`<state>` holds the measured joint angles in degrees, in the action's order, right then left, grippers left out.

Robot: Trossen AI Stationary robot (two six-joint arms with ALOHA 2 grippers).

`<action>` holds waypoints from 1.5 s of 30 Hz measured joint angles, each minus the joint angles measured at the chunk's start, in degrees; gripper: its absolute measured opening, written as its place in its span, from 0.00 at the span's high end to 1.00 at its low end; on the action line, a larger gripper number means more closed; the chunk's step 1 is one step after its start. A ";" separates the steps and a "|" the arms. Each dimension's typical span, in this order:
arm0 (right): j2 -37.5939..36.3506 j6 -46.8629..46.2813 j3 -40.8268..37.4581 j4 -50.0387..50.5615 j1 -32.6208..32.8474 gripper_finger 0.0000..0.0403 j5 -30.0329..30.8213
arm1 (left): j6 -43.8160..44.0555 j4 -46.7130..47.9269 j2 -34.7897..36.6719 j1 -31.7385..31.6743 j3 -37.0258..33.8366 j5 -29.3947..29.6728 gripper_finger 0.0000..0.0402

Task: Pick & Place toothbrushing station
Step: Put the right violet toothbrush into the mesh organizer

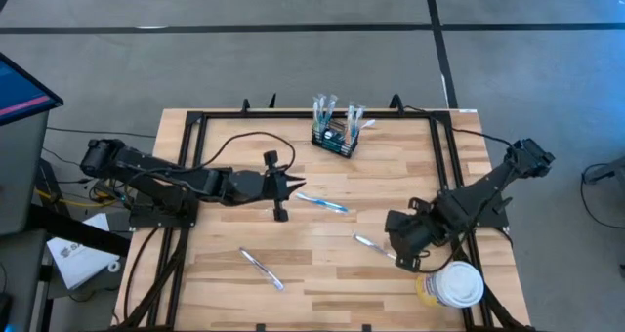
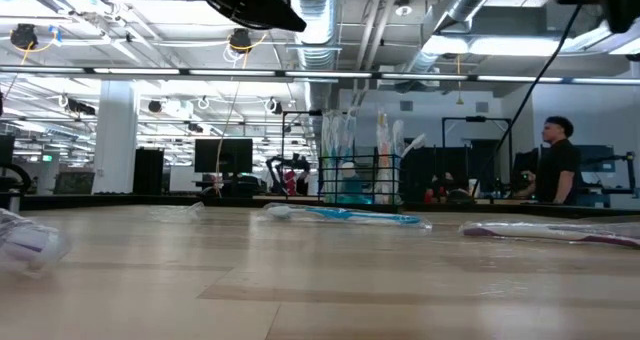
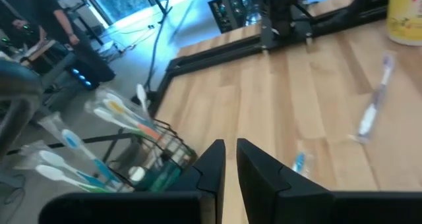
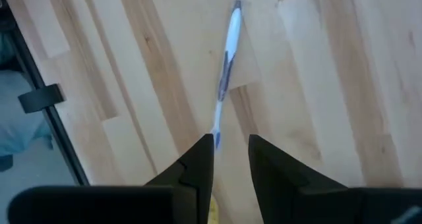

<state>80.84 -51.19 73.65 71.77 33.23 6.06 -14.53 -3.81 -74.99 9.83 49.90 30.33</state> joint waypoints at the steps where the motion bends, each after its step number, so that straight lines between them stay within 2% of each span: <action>1: 0.02 -1.22 0.00 0.00 0.63 0.78 0.30 | 0.51 0.00 0.01 0.30 -0.34 0.00 0.92; 6: 0.01 -5.30 -0.35 -0.70 2.44 0.78 2.87 | 1.81 -0.06 -0.01 2.05 -1.00 0.03 0.92; 9: 0.00 -6.33 -4.48 -6.14 2.79 0.78 2.85 | 2.01 -0.15 -0.01 3.18 -1.00 0.00 0.92; 13: 0.09 -6.26 -10.56 -10.50 3.15 0.78 -0.93 | 1.97 -0.25 -0.01 4.34 -1.00 -0.09 0.92; 20: -0.02 -8.63 -15.22 -15.08 2.78 0.78 -1.14 | 1.99 -0.59 -0.01 4.39 -1.00 -0.13 0.92; 28: 0.04 -10.39 -21.58 -28.04 2.36 0.78 -3.19 | 1.99 -0.79 -0.01 4.39 -1.00 -0.09 0.92; 31: 0.04 -12.04 -22.34 -29.09 1.71 0.78 -3.46 | 1.99 -1.00 -0.01 4.39 -1.00 -0.09 0.92; 35: 0.04 -12.95 -23.18 -29.85 0.89 0.74 -4.00 | 3.07 -1.01 -0.01 4.36 -1.00 -1.65 0.92; 45: 0.07 -13.07 -26.38 -33.00 0.73 0.56 -4.72 | 3.26 -1.03 -0.03 4.36 -0.98 -2.19 0.92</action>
<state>80.90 -64.26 47.27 38.77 33.95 1.34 -11.27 -4.84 -75.02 14.19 48.93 28.14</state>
